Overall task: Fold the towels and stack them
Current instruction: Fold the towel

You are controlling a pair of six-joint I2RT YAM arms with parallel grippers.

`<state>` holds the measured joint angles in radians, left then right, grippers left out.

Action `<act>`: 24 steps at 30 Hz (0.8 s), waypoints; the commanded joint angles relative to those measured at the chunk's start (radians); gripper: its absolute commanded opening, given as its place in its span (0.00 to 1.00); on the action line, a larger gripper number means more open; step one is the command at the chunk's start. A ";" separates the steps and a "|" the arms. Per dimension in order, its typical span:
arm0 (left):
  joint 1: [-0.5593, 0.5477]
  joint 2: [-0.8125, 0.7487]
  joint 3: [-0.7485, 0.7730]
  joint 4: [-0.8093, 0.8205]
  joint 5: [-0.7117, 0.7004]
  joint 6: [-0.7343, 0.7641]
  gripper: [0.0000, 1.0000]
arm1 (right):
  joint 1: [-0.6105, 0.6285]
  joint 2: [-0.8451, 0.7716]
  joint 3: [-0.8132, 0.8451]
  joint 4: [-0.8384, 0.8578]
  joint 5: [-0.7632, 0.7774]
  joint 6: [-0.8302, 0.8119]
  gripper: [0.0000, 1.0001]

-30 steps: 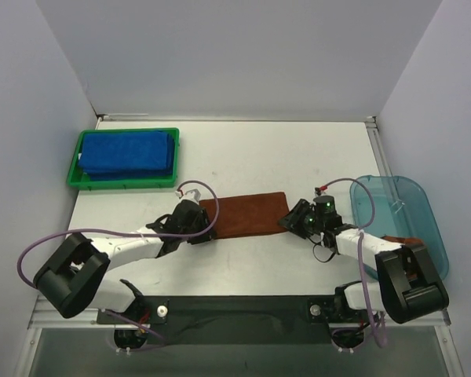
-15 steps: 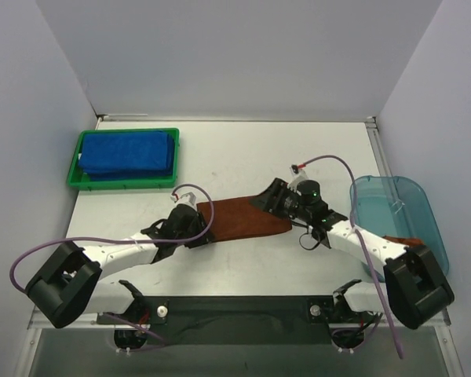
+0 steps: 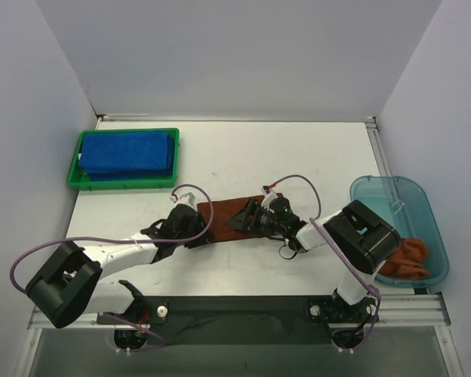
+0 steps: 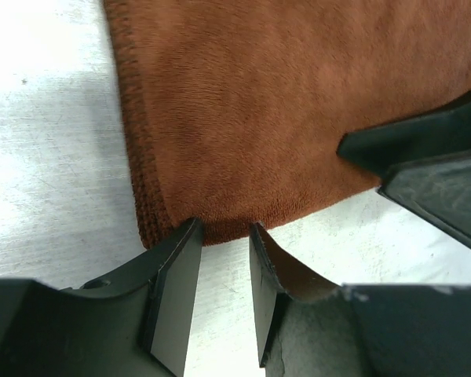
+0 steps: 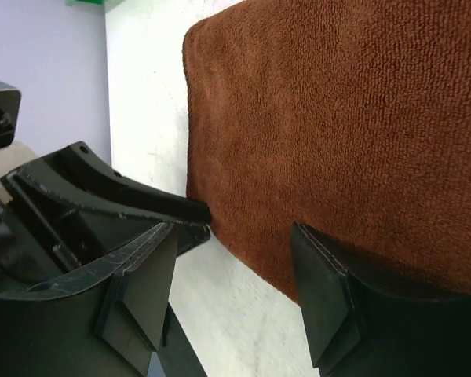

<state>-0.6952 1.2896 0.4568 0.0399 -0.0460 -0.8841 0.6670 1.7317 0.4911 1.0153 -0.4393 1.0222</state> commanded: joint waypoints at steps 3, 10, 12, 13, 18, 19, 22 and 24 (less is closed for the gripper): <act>0.040 -0.021 -0.044 -0.032 0.014 -0.007 0.42 | -0.047 -0.027 -0.121 0.180 -0.012 -0.008 0.60; 0.068 -0.033 -0.061 -0.034 0.031 -0.013 0.41 | -0.196 -0.040 -0.305 0.386 -0.039 -0.014 0.60; 0.068 -0.036 -0.061 -0.037 0.034 -0.013 0.41 | -0.239 -0.032 -0.324 0.431 -0.067 0.007 0.60; 0.068 -0.038 -0.060 -0.037 0.034 -0.012 0.41 | -0.253 -0.032 -0.332 0.462 -0.079 0.016 0.60; 0.066 -0.096 -0.006 -0.119 0.040 0.020 0.52 | -0.280 -0.125 -0.295 0.383 -0.143 0.012 0.62; 0.066 -0.110 0.006 -0.133 0.037 0.031 0.54 | -0.279 -0.153 -0.281 0.282 -0.145 -0.017 0.62; 0.071 -0.177 0.062 -0.207 0.018 0.062 0.61 | -0.271 -0.291 -0.220 0.011 -0.133 -0.124 0.63; 0.088 -0.222 0.113 -0.267 0.008 0.082 0.63 | -0.255 -0.395 -0.122 -0.200 -0.110 -0.209 0.63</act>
<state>-0.6315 1.1362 0.4686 -0.1215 -0.0036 -0.8566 0.3992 1.4776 0.2504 1.1030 -0.5644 0.9665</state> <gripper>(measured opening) 0.621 0.624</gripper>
